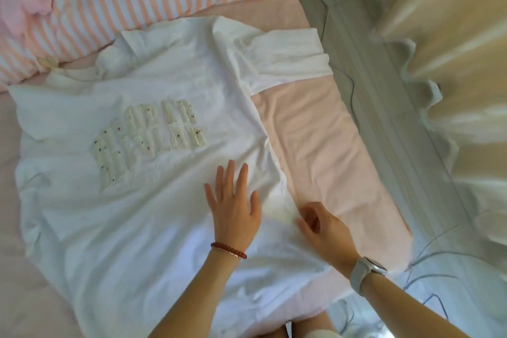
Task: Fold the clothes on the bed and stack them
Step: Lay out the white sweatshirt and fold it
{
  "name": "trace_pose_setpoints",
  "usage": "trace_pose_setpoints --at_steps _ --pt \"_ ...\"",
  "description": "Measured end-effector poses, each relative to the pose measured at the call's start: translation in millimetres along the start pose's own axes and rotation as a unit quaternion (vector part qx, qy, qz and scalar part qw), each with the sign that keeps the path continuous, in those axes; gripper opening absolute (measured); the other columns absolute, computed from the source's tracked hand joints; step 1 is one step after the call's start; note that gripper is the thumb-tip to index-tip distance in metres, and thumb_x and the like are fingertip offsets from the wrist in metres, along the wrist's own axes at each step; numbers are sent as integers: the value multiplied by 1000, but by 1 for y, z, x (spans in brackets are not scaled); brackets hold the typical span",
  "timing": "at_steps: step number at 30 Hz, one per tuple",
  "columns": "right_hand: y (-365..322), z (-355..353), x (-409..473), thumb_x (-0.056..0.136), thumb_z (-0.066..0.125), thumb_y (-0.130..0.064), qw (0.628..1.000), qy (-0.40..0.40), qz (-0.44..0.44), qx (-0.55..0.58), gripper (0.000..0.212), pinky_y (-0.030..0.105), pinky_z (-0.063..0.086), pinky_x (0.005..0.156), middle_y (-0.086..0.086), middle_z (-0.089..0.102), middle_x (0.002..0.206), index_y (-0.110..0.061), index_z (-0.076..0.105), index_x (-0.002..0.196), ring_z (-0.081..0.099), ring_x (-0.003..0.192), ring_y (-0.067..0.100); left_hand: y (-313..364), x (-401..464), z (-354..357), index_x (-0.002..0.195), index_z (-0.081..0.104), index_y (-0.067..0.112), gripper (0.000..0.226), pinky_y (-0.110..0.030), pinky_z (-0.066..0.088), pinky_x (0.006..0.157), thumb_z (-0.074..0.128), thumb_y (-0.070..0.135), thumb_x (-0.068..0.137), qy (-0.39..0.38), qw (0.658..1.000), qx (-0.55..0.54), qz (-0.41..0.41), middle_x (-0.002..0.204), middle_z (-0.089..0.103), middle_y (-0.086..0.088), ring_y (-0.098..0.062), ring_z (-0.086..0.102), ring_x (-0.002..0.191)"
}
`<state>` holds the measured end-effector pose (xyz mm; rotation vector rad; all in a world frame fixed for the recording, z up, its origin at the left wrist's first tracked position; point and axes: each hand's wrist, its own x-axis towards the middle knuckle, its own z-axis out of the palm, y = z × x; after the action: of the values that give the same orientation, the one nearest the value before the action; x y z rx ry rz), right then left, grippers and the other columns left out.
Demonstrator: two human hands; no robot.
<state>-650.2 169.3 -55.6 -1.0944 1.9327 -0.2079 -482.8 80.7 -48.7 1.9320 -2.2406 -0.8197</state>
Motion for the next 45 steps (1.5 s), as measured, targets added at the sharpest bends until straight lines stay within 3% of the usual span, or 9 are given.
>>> trace_pose_setpoints --at_steps 4,7,11,16,21,28,35,42,45 --pt "19 23 -46 87 60 -31 1000 5 -11 12 33 31 42 78 -5 55 105 -17 52 117 52 98 18 -5 -69 16 134 48 11 64 -69 24 99 72 16 75 -61 997 54 11 144 37 -18 -45 33 132" --pt "22 36 -69 92 54 -12 997 66 4 50 14 29 37 68 10 55 93 1 59 93 54 86 30 -9 -107 20 135 48 12 65 -70 24 98 72 20 75 -96 992 76 17 146 36 -18 -45 31 133" --pt "22 27 -84 93 51 -6 977 141 18 161 26 17 28 51 -8 45 58 -15 47 69 40 52 9 -16 -132 24 135 47 13 59 -67 22 101 52 39 82 -84 994 72 1 146 37 -16 -42 32 133" --pt "41 -1 -83 93 53 -22 981 88 60 161 40 20 31 49 -8 38 50 -20 39 56 38 52 11 -20 -164 36 141 39 20 67 -61 16 107 31 53 84 -93 993 66 -36 151 28 -9 -34 22 140" --pt "66 -24 -77 94 44 -31 977 74 154 -127 23 33 37 71 11 61 96 -15 57 102 54 92 34 -26 -190 51 147 17 29 57 -47 11 113 38 36 94 -202 970 121 -61 157 -2 1 -21 -1 144" --pt "25 32 -103 90 42 -13 940 55 -130 -310 60 45 12 113 9 24 150 -19 22 145 22 137 26 -50 -224 24 127 52 4 36 -32 28 107 49 5 91 22 973 -137 -184 137 45 -13 -27 36 131" --pt "-28 111 -133 96 34 -21 895 -114 -301 -309 54 37 12 116 0 14 155 -25 18 147 13 141 19 -163 -251 -14 143 31 8 53 -48 32 107 47 14 93 178 765 -263 -560 149 29 -15 -37 33 132" --pt "-53 169 -151 93 45 -32 831 -126 -342 -420 54 51 4 114 2 26 148 -26 26 143 21 138 19 -241 -247 -33 138 38 9 58 -42 33 99 59 31 88 144 773 -292 -545 140 36 -17 -37 34 126" --pt "-71 186 -162 70 73 -36 805 -69 -359 -467 59 59 31 102 7 54 129 -23 56 125 51 120 25 -255 -248 -35 96 58 -5 27 -35 46 73 60 21 88 128 801 -341 -475 90 60 -21 -37 54 88"
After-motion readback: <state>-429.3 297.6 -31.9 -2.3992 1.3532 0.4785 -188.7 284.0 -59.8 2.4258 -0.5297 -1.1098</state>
